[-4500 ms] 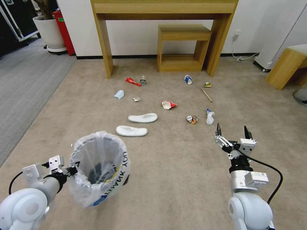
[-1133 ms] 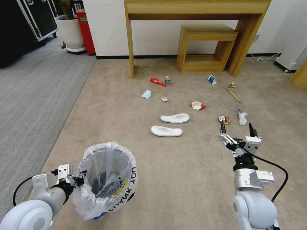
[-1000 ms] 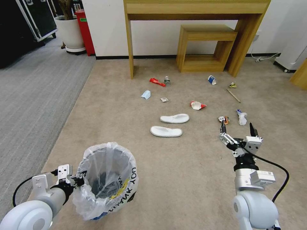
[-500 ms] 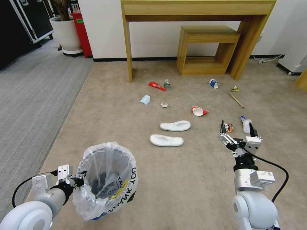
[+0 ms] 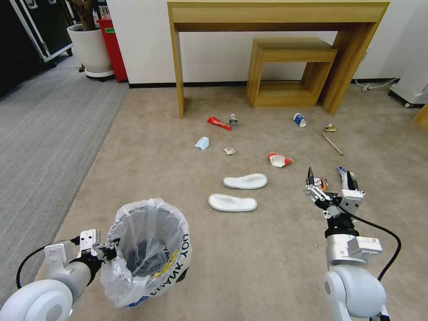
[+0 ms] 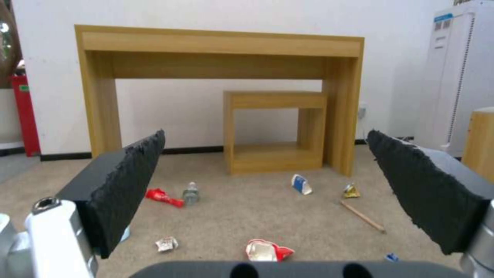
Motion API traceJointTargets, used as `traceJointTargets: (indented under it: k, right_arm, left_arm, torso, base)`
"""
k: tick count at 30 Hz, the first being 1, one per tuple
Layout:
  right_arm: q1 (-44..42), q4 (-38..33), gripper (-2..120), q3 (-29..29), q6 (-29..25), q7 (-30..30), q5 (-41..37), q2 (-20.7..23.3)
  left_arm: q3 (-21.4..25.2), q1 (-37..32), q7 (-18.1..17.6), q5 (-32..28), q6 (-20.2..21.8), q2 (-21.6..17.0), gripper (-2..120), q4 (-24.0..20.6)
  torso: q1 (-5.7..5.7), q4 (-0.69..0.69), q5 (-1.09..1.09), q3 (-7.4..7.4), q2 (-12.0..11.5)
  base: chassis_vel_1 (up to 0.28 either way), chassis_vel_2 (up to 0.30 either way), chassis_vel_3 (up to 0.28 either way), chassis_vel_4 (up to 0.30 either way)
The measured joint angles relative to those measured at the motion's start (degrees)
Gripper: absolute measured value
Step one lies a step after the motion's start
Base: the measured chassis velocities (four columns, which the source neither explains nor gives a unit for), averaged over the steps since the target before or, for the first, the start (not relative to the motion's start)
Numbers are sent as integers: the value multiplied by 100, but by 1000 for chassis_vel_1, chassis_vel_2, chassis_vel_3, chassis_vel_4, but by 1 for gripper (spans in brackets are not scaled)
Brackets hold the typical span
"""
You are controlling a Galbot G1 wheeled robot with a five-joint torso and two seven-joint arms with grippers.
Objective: Pick up the trash bin and place the garbage on the floor into it.
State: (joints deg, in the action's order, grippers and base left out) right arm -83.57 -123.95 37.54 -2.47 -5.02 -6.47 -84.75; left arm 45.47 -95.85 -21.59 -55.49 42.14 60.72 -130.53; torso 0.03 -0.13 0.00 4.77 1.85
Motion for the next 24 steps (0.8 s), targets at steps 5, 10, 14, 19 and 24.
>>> traceJointTargets:
  k: [5, 10, 14, 19, 24]
  right_arm:
    - [1, 15, 100, 0, 0, 1, 1, -2]
    - [8, 25, 100, 0, 0, 3, 2, -1]
    - [9, 39, 100, -9, 0, 4, 5, -6]
    - [11, 42, 100, -12, 0, 7, 9, -8]
    - [18, 44, 100, -13, 4, 10, 9, -10]
  left_arm:
    - [-4, 5, 0, 1, 0, 1, 0, 21]
    - [-8, 5, 0, 2, 0, 4, 0, 34]
    - [-16, 7, 7, 9, 0, 9, 0, 53]
    - [-17, 10, 13, 13, 0, 9, 0, 59]
    - [-17, 23, 16, 12, 0, -1, 0, 62]
  torso:
    - [0, 0, 0, 0, 0]
    - [0, 0, 0, 0, 0]
    - [0, -1, 0, 0, 0]
    - [0, -1, 0, 0, 0]
    - [0, 0, 1, 0, 0]
  base:
    - [-107, 121, 112, -111]
    - [-92, 97, 113, -102]
    - [-118, 82, 103, -101]
    - [-124, 110, 118, -89]
    - [-95, 118, 105, -96]
